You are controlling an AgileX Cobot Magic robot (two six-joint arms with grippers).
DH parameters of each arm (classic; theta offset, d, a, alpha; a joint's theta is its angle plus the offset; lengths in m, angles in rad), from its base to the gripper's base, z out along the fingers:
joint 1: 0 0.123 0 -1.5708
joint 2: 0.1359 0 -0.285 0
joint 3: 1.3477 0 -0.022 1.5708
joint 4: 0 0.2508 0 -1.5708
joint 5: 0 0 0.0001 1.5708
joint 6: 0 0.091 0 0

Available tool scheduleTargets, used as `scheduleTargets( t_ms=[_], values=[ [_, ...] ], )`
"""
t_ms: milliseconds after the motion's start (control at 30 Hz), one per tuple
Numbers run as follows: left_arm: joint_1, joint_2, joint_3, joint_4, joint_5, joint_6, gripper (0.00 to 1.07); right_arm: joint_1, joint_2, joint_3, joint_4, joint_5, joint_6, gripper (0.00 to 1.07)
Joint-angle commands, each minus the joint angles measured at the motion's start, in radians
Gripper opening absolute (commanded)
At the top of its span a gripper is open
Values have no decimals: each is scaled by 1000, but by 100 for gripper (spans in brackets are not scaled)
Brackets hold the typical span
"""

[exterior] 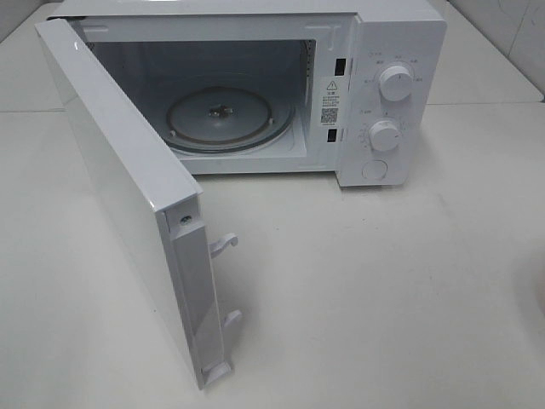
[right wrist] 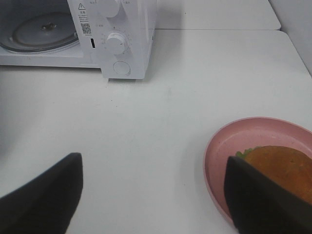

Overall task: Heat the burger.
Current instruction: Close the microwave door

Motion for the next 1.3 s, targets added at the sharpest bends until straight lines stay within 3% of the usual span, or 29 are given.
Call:
scheduleTargets(
  t_ms=[33,133,200,400,433,467,533,567,633,667,700,1000,1067,1200,1300],
  values=[
    [5,-3,-12,-13,-20,-8,91,-5,-27,3,0,-10,6,76],
    [5,-1,-18,-8,-38,-8,84,-5,-27,3,0,-10,6,76],
    [5,17,-24,-12,-88,-8,73,-5,-27,3,0,-10,6,76],
    [5,83,-23,-20,-170,-8,54,-5,-27,3,0,-10,6,76],
    [5,122,-23,-22,-210,-8,45,-5,-27,3,0,-10,7,76],
    [5,122,-23,-22,-210,-8,45,-5,-27,3,0,-10,7,76],
    [5,189,-23,-22,-294,-8,29,-5,-27,3,0,-10,7,76],
    [5,189,-23,-22,-294,-8,29,-5,-27,3,0,-10,7,76],
    [5,268,-23,-22,-383,-8,10,-5,-27,3,0,-10,7,76],
    [5,268,-23,-22,-383,-8,10,-5,-27,3,0,-10,7,76],
    [5,317,-22,-22,-444,-8,0,-5,-27,3,0,-10,7,76],
    [5,519,-16,-22,-729,54,0,-5,-27,3,0,-10,7,76],
    [4,582,16,-22,-885,59,0,-5,-27,3,0,-10,7,76],
    [2,640,68,-25,-1029,59,0,-5,-27,3,0,-10,7,76],
    [2,717,154,-25,-1248,41,0,-5,-27,3,0,-10,7,76]
  ],
)
